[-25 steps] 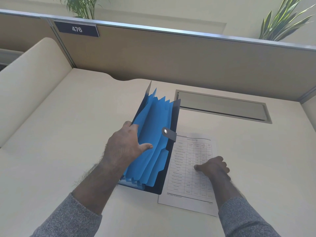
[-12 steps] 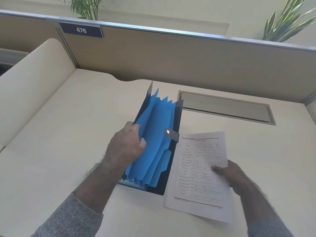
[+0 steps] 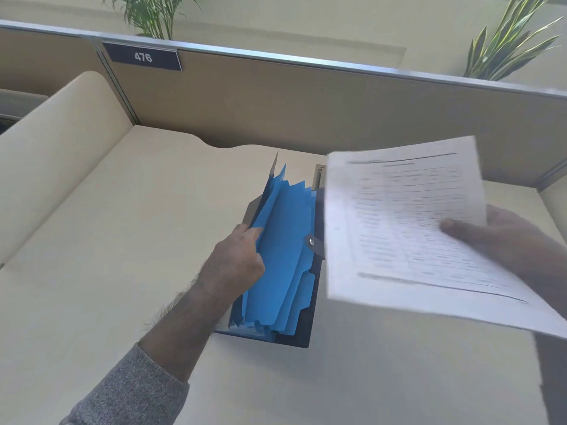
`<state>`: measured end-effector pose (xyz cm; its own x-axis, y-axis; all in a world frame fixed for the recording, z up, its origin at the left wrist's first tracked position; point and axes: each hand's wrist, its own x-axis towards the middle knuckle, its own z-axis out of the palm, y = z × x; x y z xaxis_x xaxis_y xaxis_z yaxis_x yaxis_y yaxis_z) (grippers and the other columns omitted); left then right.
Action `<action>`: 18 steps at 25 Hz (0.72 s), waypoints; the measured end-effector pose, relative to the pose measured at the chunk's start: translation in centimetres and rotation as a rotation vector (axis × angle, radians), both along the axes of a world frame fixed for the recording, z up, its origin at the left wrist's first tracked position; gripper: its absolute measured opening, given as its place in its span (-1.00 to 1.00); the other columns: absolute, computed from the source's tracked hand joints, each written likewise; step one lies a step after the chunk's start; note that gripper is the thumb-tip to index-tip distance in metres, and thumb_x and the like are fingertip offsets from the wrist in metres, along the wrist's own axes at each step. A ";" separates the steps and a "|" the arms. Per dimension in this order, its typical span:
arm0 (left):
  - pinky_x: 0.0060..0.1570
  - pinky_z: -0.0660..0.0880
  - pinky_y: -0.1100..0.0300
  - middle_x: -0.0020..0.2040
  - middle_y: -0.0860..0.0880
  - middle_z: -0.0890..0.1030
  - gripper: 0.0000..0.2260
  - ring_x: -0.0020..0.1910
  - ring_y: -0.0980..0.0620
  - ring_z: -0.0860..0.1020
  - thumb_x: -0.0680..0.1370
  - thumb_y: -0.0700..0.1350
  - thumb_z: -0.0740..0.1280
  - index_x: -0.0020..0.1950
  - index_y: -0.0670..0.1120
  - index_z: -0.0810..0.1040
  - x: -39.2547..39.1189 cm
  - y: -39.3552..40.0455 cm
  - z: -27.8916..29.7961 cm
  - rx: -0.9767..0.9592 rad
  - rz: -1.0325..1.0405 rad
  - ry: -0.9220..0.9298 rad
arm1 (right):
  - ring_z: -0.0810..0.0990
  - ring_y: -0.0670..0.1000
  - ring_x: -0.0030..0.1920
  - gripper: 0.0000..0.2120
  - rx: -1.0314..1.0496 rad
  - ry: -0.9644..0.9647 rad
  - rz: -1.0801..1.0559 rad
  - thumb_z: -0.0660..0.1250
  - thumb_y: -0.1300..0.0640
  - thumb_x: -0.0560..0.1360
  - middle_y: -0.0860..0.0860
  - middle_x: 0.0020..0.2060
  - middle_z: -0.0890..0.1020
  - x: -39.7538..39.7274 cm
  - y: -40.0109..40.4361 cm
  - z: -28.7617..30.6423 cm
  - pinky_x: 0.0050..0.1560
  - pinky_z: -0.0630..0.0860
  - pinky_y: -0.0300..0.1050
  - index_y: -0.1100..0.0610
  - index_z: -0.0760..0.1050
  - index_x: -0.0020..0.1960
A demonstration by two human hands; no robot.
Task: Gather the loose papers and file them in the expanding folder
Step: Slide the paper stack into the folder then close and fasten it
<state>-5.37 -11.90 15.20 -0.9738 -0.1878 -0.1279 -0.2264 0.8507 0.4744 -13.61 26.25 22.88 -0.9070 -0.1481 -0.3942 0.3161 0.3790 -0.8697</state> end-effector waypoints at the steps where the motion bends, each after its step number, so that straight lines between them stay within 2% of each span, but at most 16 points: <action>1: -0.01 0.40 0.18 0.40 0.04 0.37 -0.46 0.20 -0.10 0.50 0.49 -0.28 0.10 0.49 -0.04 0.31 0.0 0.2 0.0 0.002 -0.008 -0.006 | 0.76 0.11 -0.10 -0.73 -0.032 -0.014 0.053 0.50 0.13 0.42 0.05 -0.02 0.75 -0.4 -1.8 0.4 -0.29 0.67 -0.14 0.03 0.66 0.12; 3: 0.03 0.43 0.17 0.40 0.04 0.37 -0.46 0.20 -0.10 0.49 0.50 -0.27 0.10 0.49 -0.03 0.30 -0.1 0.3 0.0 0.006 -0.019 -0.019 | 0.76 0.10 -0.13 -0.81 -0.031 -0.049 0.143 0.45 0.29 0.47 0.07 -0.08 0.77 -0.7 -5.1 0.6 -0.31 0.66 -0.15 0.09 0.69 0.04; 5: 0.07 0.43 0.17 0.41 0.03 0.37 -0.46 0.22 -0.10 0.49 0.50 -0.26 0.11 0.49 -0.03 0.30 -0.1 0.4 0.1 0.011 -0.027 -0.021 | 0.76 0.07 -0.17 -0.80 0.075 -0.051 0.182 0.43 0.33 0.49 0.02 -0.15 0.77 -1.1 -7.3 0.4 -0.30 0.68 -0.09 0.05 0.70 -0.08; 7: 0.09 0.43 0.18 0.41 0.04 0.37 -0.47 0.24 -0.08 0.48 0.51 -0.26 0.12 0.49 -0.03 0.30 0.0 0.3 0.0 0.024 -0.033 -0.016 | 0.76 0.05 -0.18 -0.82 0.137 -0.052 0.193 0.43 0.32 0.49 0.01 -0.17 0.77 -1.4 -9.2 0.0 -0.18 0.69 0.00 0.06 0.68 -0.12; 10: 0.12 0.42 0.18 0.42 0.06 0.36 -0.47 0.28 -0.06 0.46 0.52 -0.26 0.12 0.50 -0.01 0.29 0.1 0.3 0.0 0.031 -0.045 -0.024 | 0.76 0.00 -0.19 -0.85 0.222 0.029 0.134 0.45 0.27 0.48 -0.04 -0.16 0.77 -1.8 -11.6 -0.5 -0.09 0.69 0.01 0.03 0.64 -0.08; 14: 0.16 0.41 0.17 0.44 0.07 0.34 -0.49 0.29 -0.04 0.45 0.55 -0.24 0.14 0.51 0.01 0.28 0.1 0.8 -0.1 0.025 -0.052 -0.036 | 0.70 0.11 -0.04 -0.79 0.307 0.115 0.015 0.44 0.23 0.47 0.03 0.01 0.71 -1.9 -14.3 -1.7 0.03 0.65 0.11 0.03 0.59 0.07; 16: 0.17 0.41 0.17 0.46 0.06 0.32 -0.49 0.30 -0.04 0.45 0.56 -0.23 0.14 0.52 0.01 0.26 0.1 1.0 0.0 0.026 -0.054 -0.044 | 0.65 0.10 0.01 -0.69 0.407 0.154 -0.015 0.43 0.18 0.47 0.04 0.08 0.68 -1.5 -15.6 -2.8 0.08 0.61 0.03 0.07 0.55 0.20; 18: 0.11 0.40 0.21 0.45 0.05 0.33 -0.49 0.28 -0.04 0.45 0.56 -0.21 0.15 0.51 0.01 0.27 0.0 1.2 0.1 0.036 -0.058 -0.045 | 0.56 0.04 -0.06 -0.66 0.487 0.195 -0.021 0.41 0.13 0.49 0.03 0.12 0.65 -0.4 -17.0 -3.9 0.00 0.50 -0.14 0.06 0.50 0.25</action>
<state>-5.33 -10.72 15.29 -0.9761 -0.1258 -0.1772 -0.1989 0.8453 0.4959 -14.05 9.24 18.94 -0.9713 0.0296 -0.2358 0.1777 0.7497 -0.6375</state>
